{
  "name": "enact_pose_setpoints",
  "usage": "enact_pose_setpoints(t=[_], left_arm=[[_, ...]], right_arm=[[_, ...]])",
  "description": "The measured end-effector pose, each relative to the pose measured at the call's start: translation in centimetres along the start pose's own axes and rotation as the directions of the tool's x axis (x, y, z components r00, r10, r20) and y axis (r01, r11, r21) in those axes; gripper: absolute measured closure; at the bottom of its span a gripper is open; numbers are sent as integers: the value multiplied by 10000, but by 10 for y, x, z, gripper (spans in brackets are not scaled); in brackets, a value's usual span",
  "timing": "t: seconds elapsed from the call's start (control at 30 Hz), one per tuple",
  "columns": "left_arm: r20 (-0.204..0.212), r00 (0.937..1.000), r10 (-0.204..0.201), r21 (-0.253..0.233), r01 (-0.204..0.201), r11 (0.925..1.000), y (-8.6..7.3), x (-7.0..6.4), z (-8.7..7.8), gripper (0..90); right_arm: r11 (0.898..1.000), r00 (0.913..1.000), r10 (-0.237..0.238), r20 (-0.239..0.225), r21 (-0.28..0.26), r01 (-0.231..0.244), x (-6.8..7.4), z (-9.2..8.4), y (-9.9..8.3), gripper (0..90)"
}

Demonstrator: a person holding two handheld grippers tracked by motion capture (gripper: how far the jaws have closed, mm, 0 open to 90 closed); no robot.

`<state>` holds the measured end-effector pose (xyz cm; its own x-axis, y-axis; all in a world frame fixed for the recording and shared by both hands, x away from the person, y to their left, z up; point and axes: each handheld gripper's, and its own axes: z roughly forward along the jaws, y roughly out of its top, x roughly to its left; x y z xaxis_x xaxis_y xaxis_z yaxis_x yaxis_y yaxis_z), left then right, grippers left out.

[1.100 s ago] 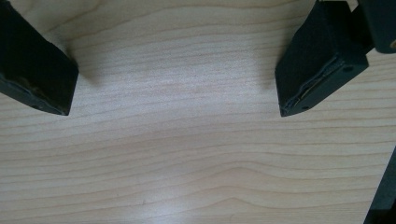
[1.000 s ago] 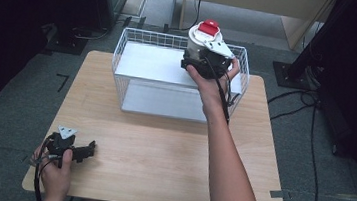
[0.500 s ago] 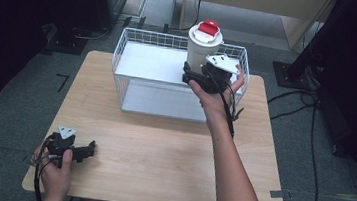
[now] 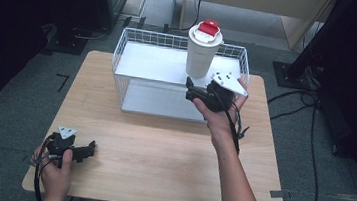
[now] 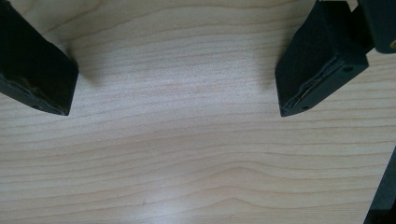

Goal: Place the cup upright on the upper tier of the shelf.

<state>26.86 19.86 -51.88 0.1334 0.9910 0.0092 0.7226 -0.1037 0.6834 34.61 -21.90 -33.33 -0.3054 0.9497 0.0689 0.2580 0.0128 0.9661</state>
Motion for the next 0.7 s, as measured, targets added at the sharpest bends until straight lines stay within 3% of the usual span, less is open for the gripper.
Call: enact_pose_setpoints(t=[0.27,0.37,0.43,0.7], left_arm=[[-8,10000,-1,-17,1,10000,0,0,0,0],[-5,10000,-3,-18,3,10000,0,0,0,0],[-6,10000,-4,-19,4,10000,0,0,0,0],[2,10000,10,-3,-10,10000,0,0,0,0]], right_arm=[[9998,9999,-117,29,172,116,0,-20,-20,59],[9987,9977,-479,478,221,469,-2,-29,-32,57],[9985,9973,-499,539,254,486,-3,-31,-35,57],[9992,9986,-124,512,390,104,-13,-49,-62,57]])
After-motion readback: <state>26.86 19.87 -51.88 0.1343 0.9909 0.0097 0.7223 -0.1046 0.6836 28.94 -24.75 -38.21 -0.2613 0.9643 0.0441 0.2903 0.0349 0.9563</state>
